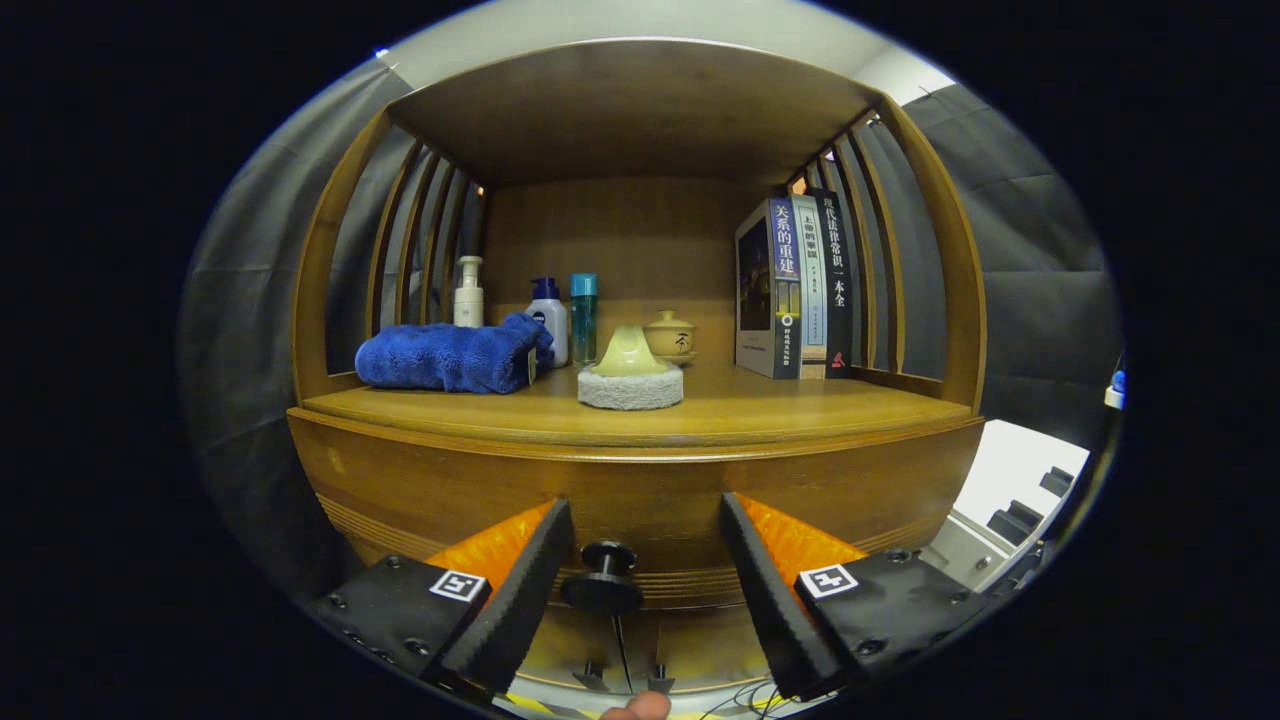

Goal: Pull open the drawer, take out the items inside it, and place them on the countertop above the cabinet.

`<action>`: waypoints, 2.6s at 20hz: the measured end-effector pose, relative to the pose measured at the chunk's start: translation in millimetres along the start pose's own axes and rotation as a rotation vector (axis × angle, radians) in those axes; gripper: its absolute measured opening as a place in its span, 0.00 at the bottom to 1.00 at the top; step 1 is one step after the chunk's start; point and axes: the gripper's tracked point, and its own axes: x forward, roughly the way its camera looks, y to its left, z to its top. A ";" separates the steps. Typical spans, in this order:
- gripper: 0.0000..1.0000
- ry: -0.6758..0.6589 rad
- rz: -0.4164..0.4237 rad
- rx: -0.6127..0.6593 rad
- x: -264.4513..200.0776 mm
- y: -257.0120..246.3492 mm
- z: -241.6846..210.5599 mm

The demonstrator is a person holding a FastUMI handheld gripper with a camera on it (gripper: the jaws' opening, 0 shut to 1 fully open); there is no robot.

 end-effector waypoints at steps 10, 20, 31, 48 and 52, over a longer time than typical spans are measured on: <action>0.98 0.015 -0.014 0.002 0.1 -7.1 2.6; 0.98 -0.034 -0.028 -0.055 -65.1 -2.8 63.0; 0.98 -0.136 -0.087 -0.037 -175.7 -22.6 169.9; 0.98 -0.172 -0.040 -0.120 -220.1 22.3 191.7; 0.98 -0.163 -0.025 -0.122 -212.6 29.1 185.5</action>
